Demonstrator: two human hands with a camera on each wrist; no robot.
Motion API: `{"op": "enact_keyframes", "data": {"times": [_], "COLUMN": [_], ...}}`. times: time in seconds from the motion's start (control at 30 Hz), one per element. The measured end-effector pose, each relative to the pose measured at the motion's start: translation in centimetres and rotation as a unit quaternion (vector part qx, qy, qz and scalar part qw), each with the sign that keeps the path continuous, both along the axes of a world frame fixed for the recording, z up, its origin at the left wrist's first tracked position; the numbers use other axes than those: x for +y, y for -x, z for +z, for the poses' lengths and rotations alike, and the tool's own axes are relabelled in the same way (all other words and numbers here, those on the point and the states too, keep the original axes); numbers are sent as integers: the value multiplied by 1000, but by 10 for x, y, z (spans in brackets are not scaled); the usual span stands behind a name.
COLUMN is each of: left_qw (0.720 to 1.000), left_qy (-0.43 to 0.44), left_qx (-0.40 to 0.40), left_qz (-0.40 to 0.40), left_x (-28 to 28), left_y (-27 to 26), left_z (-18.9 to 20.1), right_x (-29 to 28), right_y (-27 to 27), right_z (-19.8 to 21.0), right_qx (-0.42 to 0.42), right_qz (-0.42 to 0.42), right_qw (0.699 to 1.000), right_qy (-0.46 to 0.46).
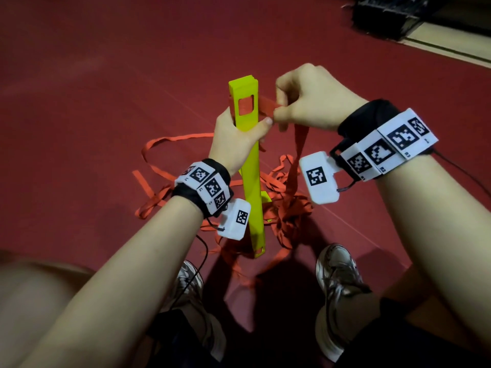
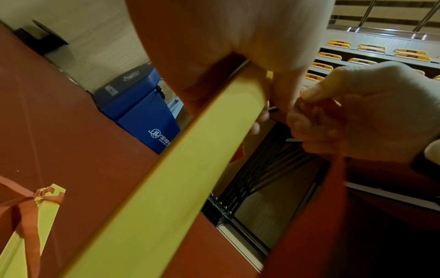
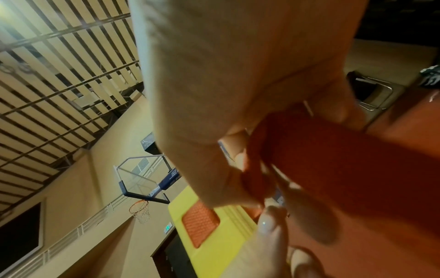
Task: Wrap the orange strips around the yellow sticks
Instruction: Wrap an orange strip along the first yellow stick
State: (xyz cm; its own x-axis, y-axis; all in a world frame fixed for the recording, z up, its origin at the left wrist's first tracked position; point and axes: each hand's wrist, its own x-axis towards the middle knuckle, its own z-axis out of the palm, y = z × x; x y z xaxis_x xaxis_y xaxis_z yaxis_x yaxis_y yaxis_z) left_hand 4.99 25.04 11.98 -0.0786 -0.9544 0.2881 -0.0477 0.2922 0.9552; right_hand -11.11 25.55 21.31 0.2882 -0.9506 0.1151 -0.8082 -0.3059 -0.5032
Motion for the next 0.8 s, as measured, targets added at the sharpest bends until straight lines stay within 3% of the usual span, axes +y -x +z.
{"op": "enact_keyframes", "data": {"times": [0.13,0.27,0.33,0.4,0.5,0.57,0.67,0.8], "left_qw": [999,995,994,996,998,999,999,999], "left_qy": [-34,-67,-62,-44,-22,-12,-10,-24], "left_qx": [18,76,85,74,57,53,36,42], "left_qz": [-7,-23,-15,-5,-2,-7,-6,-8], "left_x": [2,4,4,2,1,2,2,-1], "left_y": [-1,-1,-1,-1,3,5,5,-2], "left_z": [1,5,7,8,7,6,3,3], "right_x": [-4,-10,-10,-9,-8,-9,-10,-9], "right_y": [6,12,12,8,-1,-4,-3,1], "right_z": [-10,-15,-17,-17,-14,-12,-17,-20], "right_qx": [18,90,105,31,-120,-174,-211,-189], "right_qz": [-22,-71,-57,-10,23,27,31,36], "right_qw": [995,986,983,988,989,983,975,978], "right_qy": [-99,-117,-139,-148,-82,-46,-66,-84]}}
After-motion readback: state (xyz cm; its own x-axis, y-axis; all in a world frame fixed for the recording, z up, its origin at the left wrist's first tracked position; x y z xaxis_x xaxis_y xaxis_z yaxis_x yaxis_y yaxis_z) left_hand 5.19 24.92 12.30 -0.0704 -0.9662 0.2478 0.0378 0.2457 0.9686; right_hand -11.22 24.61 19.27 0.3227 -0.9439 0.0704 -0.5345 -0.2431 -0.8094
